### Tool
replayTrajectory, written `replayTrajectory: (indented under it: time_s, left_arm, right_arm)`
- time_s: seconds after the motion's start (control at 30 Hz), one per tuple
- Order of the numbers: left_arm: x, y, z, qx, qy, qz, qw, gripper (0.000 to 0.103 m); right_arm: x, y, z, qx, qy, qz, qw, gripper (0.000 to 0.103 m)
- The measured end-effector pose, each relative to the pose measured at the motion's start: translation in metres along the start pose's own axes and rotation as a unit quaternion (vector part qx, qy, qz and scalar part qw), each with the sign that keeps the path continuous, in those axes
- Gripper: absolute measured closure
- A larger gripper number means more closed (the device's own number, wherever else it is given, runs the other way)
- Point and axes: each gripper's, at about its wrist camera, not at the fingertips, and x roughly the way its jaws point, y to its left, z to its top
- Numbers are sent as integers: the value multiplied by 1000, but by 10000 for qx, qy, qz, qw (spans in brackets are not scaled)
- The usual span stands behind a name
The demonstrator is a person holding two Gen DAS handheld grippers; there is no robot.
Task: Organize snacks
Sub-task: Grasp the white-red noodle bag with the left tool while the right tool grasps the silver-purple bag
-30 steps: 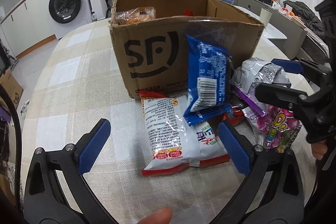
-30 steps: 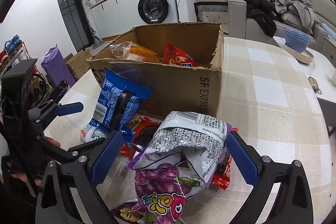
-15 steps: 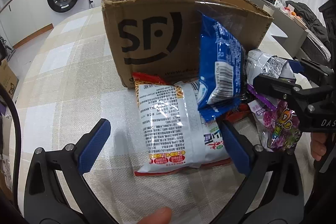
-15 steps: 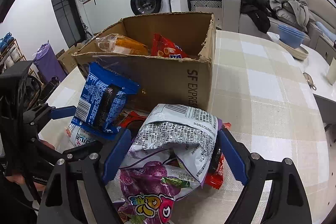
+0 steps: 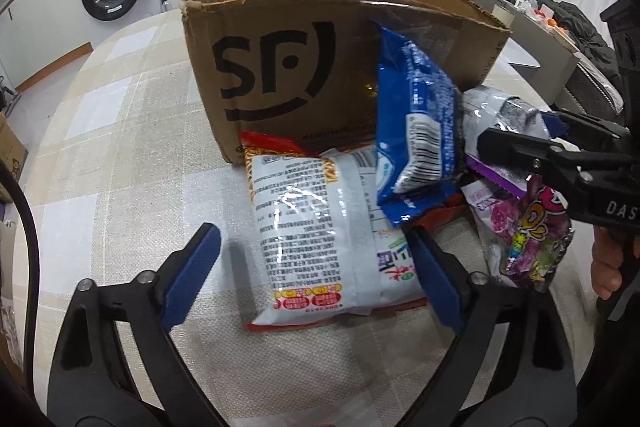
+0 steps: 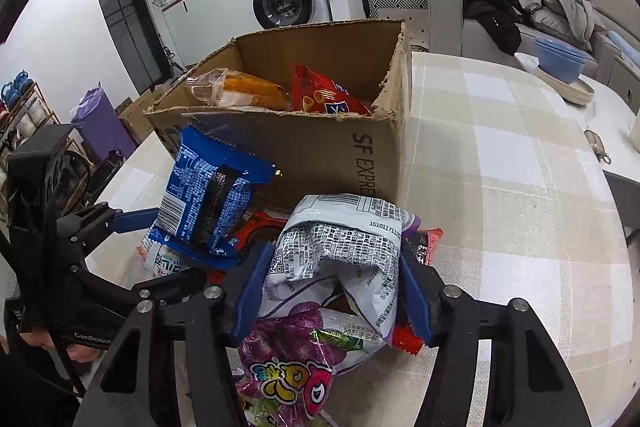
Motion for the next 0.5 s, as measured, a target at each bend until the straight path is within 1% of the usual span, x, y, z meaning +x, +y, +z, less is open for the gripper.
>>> replayTrajectory:
  time_s: [0.03, 0.1, 0.17, 0.2, 0.23, 0.3, 0.4, 0.5]
  left_arm:
    - [-2, 2, -4, 37, -15, -66, 10000, 20]
    - [-3, -1, -3, 150, -51, -154, 9998, 31]
    - [-5, -4, -3, 286, -75, -122, 9995, 37]
    - [-5, -6, -3, 337, -102, -62, 9994, 42]
    - [-6, -6, -3, 376, -120, -19, 9992, 44]
    - [-6, -4, -2, 375, -121, -54, 9992, 52]
    - [-9, -3, -1, 339, -128, -74, 9993, 55]
    - [-13, -5, -1, 343, -154, -99, 9992, 56]
  right_arm:
    - [-1, 0, 0, -5, -8, -2, 10000, 45]
    - [-3, -1, 0, -8, -28, 8, 10000, 47]
    - [-4, -1, 0, -40, -32, -1, 10000, 49]
    - [-5, -1, 0, -56, -36, 2, 10000, 50]
    - [-6, 0, 0, -69, -37, 2, 10000, 51]
    - [-8, 1, 0, -81, -51, 0, 10000, 52]
    - [-12, 3, -1, -121, -80, 10, 9999, 53]
    - [-18, 3, 0, -159, -139, 29, 9998, 54]
